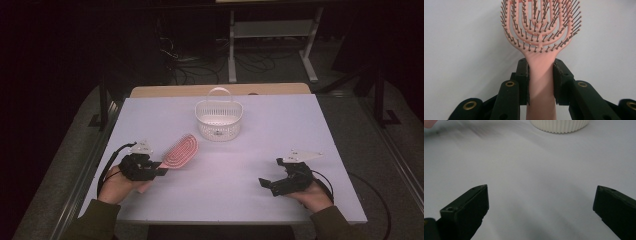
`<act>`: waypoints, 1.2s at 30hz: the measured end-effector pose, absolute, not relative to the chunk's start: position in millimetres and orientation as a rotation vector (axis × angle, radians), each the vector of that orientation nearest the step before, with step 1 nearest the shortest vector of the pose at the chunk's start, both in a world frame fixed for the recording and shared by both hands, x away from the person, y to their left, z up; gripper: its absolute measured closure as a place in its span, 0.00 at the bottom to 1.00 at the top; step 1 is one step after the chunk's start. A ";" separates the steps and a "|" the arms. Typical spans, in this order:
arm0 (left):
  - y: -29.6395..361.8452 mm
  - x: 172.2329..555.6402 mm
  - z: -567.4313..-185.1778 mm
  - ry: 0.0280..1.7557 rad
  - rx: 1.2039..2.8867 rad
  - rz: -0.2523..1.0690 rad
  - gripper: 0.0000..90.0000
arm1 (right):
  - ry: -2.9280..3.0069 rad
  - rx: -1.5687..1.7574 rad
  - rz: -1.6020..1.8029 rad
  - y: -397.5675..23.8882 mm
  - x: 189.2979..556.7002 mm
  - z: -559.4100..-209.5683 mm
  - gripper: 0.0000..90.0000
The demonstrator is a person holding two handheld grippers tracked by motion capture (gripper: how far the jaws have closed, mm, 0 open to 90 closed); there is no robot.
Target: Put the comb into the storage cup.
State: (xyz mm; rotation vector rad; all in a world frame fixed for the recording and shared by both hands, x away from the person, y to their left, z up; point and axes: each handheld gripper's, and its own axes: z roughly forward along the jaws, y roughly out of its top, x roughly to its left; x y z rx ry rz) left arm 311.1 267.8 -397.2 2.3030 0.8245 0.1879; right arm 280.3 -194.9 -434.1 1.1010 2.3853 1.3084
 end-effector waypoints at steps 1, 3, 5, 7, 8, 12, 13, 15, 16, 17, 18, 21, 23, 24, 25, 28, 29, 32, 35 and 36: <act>266.9 310.8 -397.1 0.824 2.295 0.185 0.78 | 2.385 1.101 1.309 -194.8 280.4 -434.1 0.00; 265.1 310.6 -396.7 0.812 2.285 0.184 0.78 | 2.385 1.101 1.309 -194.7 280.4 -434.2 0.00; 262.4 310.9 -396.5 0.800 2.283 0.179 0.78 | 2.387 1.096 1.307 -194.3 280.5 -434.4 0.00; 258.7 311.1 -396.3 0.790 2.280 0.176 0.78 | 2.389 1.094 1.306 -194.0 280.4 -434.6 0.00; 258.7 311.1 -396.3 0.790 2.280 0.176 0.78 | 2.389 1.094 1.306 -194.0 280.4 -434.6 0.00; 252.6 311.7 -394.6 0.760 2.264 0.182 0.78 | 2.390 1.093 1.307 -193.9 280.5 -434.6 0.00; 250.2 312.1 -393.7 0.748 2.250 0.182 0.78 | 2.390 1.095 1.308 -194.0 280.6 -434.6 0.00; 248.2 312.1 -393.1 0.737 2.231 0.185 0.78 | 2.390 1.094 1.309 -194.2 280.9 -434.9 0.00; 248.2 312.1 -393.1 0.737 2.231 0.185 0.78 | 2.390 1.095 1.310 -194.1 281.0 -435.0 0.00; 246.1 312.2 -392.4 0.728 2.219 0.182 0.78 | 2.391 1.096 1.310 -193.9 281.0 -435.0 0.00; 246.1 312.2 -392.4 0.728 2.219 0.182 0.78 | 2.391 1.096 1.310 -193.9 281.0 -435.0 0.00; 241.4 312.3 -392.3 0.719 2.198 0.173 0.78 | 2.393 1.094 1.309 -193.4 280.8 -435.1 0.00; 239.1 312.6 -392.4 0.715 2.188 0.171 0.78 | 2.394 1.095 1.308 -193.4 280.7 -435.1 0.00; 238.1 313.0 -392.3 0.709 2.183 0.169 0.78 | 2.392 1.095 1.310 -193.5 280.9 -435.1 0.00; 236.9 313.2 -392.3 0.705 2.175 0.169 0.78 | 2.391 1.096 1.310 -193.6 280.9 -435.0 0.00; 234.2 313.5 -391.8 0.700 2.161 0.174 0.78 | 2.390 1.094 1.311 -193.8 280.9 -435.0 0.00; 231.6 313.9 -391.3 0.695 2.148 0.173 0.78 | 2.390 1.094 1.312 -193.9 280.9 -435.0 0.00; 228.6 314.2 -391.4 0.686 2.140 0.178 0.78 | 2.388 1.096 1.312 -194.0 280.8 -434.8 0.00; 223.3 314.9 -392.6 0.679 2.127 0.182 0.78 | 2.387 1.096 1.312 -194.0 280.9 -434.8 0.00; 221.3 314.9 -392.8 0.677 2.125 0.186 0.78 | 2.387 1.096 1.312 -194.0 280.9 -434.8 0.00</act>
